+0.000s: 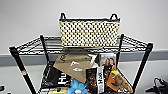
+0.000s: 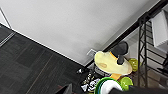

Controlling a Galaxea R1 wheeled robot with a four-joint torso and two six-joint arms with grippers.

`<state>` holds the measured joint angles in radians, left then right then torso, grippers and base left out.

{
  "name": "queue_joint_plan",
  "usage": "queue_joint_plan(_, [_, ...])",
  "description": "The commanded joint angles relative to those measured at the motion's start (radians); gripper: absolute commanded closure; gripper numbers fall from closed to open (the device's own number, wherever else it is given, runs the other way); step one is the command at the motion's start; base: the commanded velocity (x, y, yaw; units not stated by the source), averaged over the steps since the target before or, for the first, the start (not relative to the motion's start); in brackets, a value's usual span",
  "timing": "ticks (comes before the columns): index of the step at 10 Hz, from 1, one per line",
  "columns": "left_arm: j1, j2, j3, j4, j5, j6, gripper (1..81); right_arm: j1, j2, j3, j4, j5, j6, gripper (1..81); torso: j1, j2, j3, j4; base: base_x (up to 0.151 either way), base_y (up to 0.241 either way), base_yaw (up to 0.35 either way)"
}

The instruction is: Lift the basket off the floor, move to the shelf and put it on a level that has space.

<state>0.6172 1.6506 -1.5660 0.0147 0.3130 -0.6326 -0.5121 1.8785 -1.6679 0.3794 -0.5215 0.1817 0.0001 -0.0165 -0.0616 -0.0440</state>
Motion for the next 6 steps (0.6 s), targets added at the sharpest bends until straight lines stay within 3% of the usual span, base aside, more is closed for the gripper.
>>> queue_joint_plan(1, [0.112,0.034,-0.036,0.067,-0.133,0.011,1.0,0.011,-0.031,0.016,0.013,0.012,-0.051,1.0,0.0,0.0,0.0,0.0,0.0,0.0,0.0])
queue_joint_plan(6, [0.374,0.167,-0.106,0.083,-0.3,0.022,1.0,-0.174,0.012,0.028,0.01,0.112,-0.087,1.0,0.0,0.0,0.0,0.0,0.0,0.0,0.0])
